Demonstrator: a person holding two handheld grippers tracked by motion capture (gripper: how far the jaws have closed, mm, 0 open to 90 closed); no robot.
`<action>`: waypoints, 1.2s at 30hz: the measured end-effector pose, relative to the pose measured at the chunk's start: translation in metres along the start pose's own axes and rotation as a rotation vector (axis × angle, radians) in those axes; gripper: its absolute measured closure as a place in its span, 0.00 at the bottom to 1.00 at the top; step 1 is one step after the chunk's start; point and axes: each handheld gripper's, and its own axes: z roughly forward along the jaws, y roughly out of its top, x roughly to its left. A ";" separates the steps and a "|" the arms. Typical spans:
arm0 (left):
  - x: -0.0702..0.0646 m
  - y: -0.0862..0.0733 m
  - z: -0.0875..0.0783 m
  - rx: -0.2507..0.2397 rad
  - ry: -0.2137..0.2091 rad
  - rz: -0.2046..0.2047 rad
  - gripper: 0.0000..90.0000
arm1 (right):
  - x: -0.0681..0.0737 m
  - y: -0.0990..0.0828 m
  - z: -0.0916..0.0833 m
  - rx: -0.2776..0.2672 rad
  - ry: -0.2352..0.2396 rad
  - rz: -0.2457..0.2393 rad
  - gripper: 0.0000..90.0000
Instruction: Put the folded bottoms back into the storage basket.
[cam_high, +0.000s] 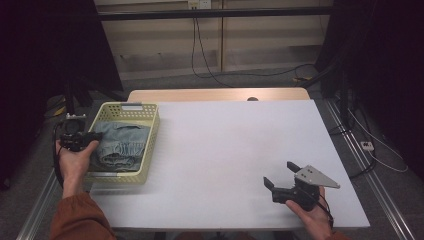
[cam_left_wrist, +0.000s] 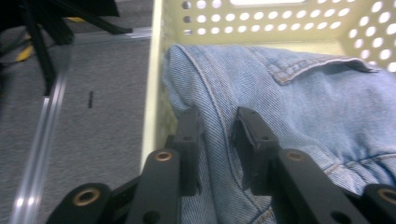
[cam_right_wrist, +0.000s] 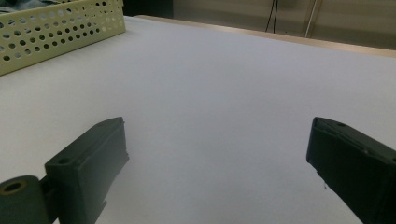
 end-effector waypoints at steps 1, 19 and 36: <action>-0.001 0.000 0.001 0.004 -0.001 -0.001 0.84 | 0.000 0.000 0.000 0.000 0.000 0.000 0.06; -0.011 0.006 0.016 0.084 -0.035 0.048 0.97 | 0.000 0.000 0.001 0.005 0.001 0.008 0.06; -0.019 0.005 0.035 0.143 0.006 0.071 0.89 | 0.000 0.000 0.000 0.006 -0.001 0.006 0.06</action>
